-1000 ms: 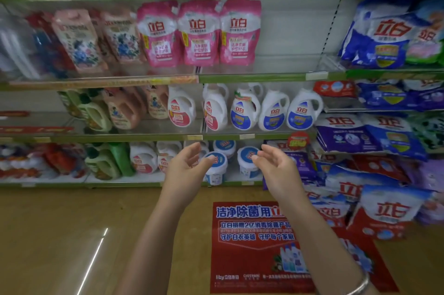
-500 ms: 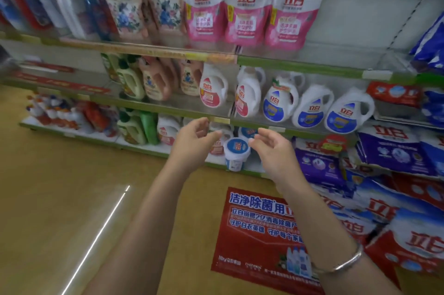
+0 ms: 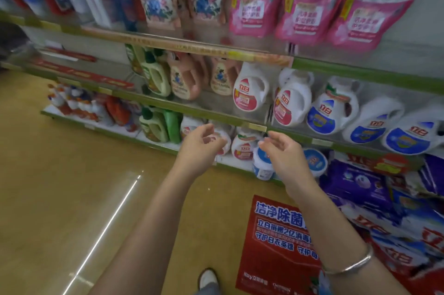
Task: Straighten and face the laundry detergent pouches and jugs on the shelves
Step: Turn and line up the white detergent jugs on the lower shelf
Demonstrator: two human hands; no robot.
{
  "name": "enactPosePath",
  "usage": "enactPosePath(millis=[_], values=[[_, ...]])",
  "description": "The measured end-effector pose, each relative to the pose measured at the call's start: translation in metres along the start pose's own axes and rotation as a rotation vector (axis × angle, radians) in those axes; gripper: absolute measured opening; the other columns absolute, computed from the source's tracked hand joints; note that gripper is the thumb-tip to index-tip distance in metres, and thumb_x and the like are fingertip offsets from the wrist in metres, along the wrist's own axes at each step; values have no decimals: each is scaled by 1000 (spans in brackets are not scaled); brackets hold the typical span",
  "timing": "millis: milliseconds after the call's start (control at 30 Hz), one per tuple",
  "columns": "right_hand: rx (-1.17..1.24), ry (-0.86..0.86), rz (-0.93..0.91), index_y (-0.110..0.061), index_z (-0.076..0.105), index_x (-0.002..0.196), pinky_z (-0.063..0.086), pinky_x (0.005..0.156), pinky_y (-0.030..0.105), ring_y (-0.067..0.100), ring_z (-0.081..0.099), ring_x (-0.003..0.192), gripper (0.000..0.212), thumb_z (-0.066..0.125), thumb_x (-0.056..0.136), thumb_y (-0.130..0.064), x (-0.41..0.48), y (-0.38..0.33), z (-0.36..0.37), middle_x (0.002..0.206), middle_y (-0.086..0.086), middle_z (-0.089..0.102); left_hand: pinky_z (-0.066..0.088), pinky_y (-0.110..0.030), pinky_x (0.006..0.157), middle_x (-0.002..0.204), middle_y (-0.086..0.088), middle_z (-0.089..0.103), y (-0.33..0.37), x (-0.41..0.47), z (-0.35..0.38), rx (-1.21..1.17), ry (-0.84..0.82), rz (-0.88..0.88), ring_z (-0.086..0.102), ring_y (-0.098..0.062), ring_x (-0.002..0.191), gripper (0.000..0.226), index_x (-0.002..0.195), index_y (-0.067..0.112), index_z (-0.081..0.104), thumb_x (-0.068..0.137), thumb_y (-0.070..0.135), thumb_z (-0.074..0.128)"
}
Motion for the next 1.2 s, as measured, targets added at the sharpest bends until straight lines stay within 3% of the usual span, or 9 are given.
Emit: enactPosePath(millis=[167, 667, 800, 867, 933, 1000, 1067, 1133, 1200], values=[[-15, 13, 47, -14, 45, 136, 39, 89, 25, 9, 49, 108, 44, 55, 93, -19, 44, -1, 26, 131, 0, 54, 41, -30, 99, 141, 1, 48, -13, 54, -24, 40, -16, -17, 46, -14, 128, 58, 140, 16, 41, 87, 27, 63], [-90, 48, 235, -12, 49, 133, 38, 92, 26, 12, 49, 105, 40, 54, 94, -16, 226, 57, 31, 130, 3, 55, 41, -23, 85, 137, -3, 51, -61, 235, 37, 128, -148, -88, 49, -15, 123, 53, 136, 12, 45, 88, 25, 62], [-66, 68, 180, -8, 43, 137, 39, 90, 29, 14, 50, 109, 45, 54, 93, -15, 292, 79, 33, 135, 6, 50, 46, -7, 51, 139, -5, 49, -73, 301, 68, 206, -191, -34, 55, -14, 104, 56, 138, 10, 43, 87, 24, 63], [-52, 69, 119, -12, 37, 140, 36, 89, 26, 11, 46, 114, 52, 57, 92, -16, 329, 95, 41, 137, 1, 46, 48, -13, 54, 131, -5, 54, -83, 336, 85, 232, -199, -21, 52, -11, 97, 54, 135, 11, 44, 87, 26, 63], [-36, 89, 38, -25, 36, 139, 38, 94, 28, 9, 43, 119, 60, 64, 87, -18, 370, 118, 50, 133, -7, 45, 44, -22, 76, 128, -5, 56, -98, 377, 105, 305, -191, 38, 53, -13, 101, 59, 135, 12, 41, 85, 32, 66], [-24, 143, -35, -32, 28, 142, 38, 98, 31, 9, 40, 123, 79, 73, 78, -20, 411, 143, 62, 130, -12, 41, 37, -16, 79, 129, -4, 55, -111, 417, 128, 333, -172, 126, 53, -11, 103, 71, 140, 13, 32, 83, 34, 68], [-11, 215, -89, -31, 20, 145, 38, 92, 26, 8, 41, 120, 98, 80, 70, -20, 447, 168, 72, 125, -14, 38, 30, -3, 69, 121, 13, 57, -125, 454, 150, 225, -150, 211, 52, 2, 101, 75, 140, 11, 30, 80, 26, 72], [4, 276, -126, -27, 20, 143, 44, 90, 27, 14, 50, 117, 106, 86, 60, -25, 478, 191, 81, 128, -9, 45, 40, 1, 68, 93, 34, 64, -139, 488, 173, 91, -167, 358, 56, 19, 86, 65, 126, 17, 41, 73, 15, 79], [20, 308, -158, -25, 21, 141, 49, 92, 33, 17, 55, 115, 112, 88, 51, -35, 501, 209, 87, 128, -2, 49, 56, -18, 76, 95, 17, 71, -155, 522, 191, -14, -135, 469, 66, 7, 90, 67, 116, 22, 48, 62, 20, 87]])
Point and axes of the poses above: each hand's wrist, its own x-axis towards the middle knuckle, its own z-axis out of the palm, y = z × x, the point moved 4 cm from there along x, towards the middle knuckle
